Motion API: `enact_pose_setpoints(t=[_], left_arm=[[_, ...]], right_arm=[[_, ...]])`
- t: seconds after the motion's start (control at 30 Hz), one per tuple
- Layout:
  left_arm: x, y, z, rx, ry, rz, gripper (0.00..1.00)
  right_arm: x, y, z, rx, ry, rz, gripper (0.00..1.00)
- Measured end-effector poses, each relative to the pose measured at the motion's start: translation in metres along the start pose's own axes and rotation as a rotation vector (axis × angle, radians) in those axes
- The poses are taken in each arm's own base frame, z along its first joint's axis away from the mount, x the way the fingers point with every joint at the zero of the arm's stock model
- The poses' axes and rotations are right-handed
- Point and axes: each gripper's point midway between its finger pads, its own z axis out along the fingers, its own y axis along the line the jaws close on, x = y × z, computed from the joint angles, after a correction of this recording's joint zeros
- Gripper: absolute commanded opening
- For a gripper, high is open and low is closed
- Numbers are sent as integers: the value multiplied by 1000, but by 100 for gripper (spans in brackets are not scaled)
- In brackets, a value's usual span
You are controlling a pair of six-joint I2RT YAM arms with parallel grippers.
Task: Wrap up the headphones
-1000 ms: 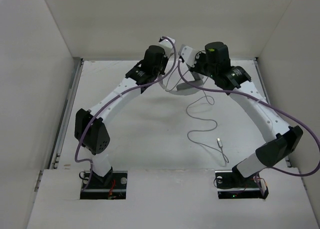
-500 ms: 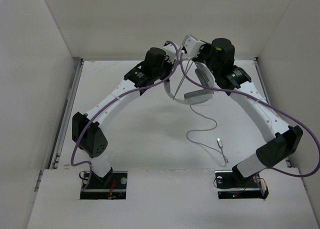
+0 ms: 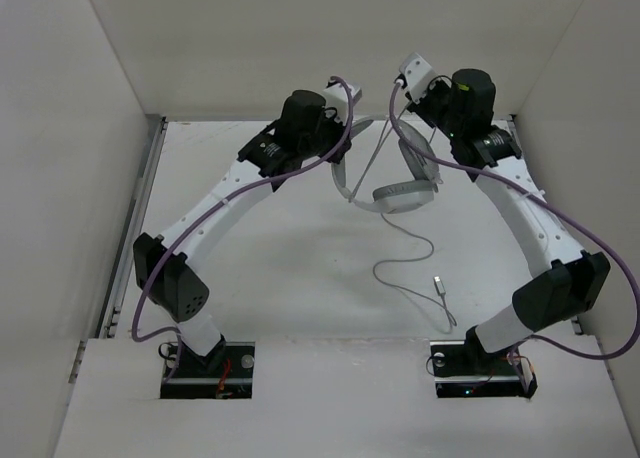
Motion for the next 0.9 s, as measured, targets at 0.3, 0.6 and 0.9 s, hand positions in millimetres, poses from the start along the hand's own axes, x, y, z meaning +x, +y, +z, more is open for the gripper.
enact_pose_setpoints(t=[0.3,0.6,0.9], left_arm=[[-15,-29,-16,139,-17,-21,0],[-45,-47,-36,223,-66,-66,0],[-88,-51,-62,238,-155,-68,1]], right_arm=[[-18,12,7,-128,-114,260,15],[-28,40,3,-355,-187,579,15],[-26,105,-10,-695,-210,948,19]])
